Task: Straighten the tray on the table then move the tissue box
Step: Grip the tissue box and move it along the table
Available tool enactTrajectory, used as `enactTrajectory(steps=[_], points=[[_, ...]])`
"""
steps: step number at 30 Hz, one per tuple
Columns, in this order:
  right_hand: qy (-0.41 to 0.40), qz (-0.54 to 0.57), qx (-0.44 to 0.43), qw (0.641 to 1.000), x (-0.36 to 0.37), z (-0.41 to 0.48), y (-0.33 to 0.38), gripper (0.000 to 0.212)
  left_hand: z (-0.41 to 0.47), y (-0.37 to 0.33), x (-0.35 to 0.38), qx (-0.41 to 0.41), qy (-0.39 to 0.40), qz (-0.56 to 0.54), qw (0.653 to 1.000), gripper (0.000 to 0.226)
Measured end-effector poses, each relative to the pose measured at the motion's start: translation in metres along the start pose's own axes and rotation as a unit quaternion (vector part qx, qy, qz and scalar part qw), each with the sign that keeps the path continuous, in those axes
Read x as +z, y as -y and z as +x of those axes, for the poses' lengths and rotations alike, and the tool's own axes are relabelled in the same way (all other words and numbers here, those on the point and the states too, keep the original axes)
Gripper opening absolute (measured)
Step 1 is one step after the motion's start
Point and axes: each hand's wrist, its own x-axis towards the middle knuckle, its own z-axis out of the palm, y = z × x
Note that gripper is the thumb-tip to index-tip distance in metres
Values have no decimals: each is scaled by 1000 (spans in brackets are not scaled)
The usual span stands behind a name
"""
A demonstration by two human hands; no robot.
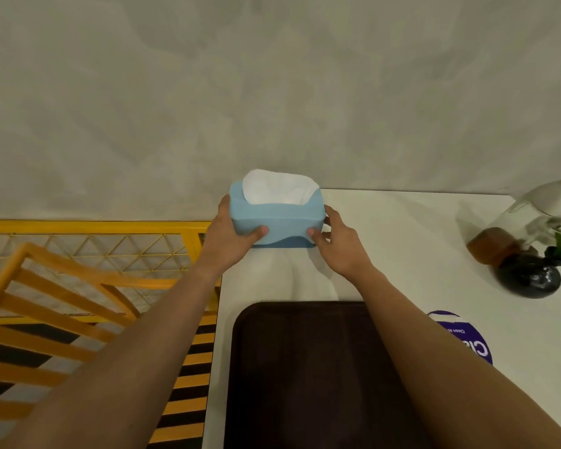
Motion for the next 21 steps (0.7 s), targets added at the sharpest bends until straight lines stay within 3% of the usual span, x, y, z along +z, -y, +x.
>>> enactTrajectory(steps=[9,21], points=[[-15,42,6,999,4,53,-11,72,56,7,15,-4,-1,-30,1000,92],[-3,0,-11,1000,15,82,-18,76,73,28,19,-63,-21,-21,998,96]])
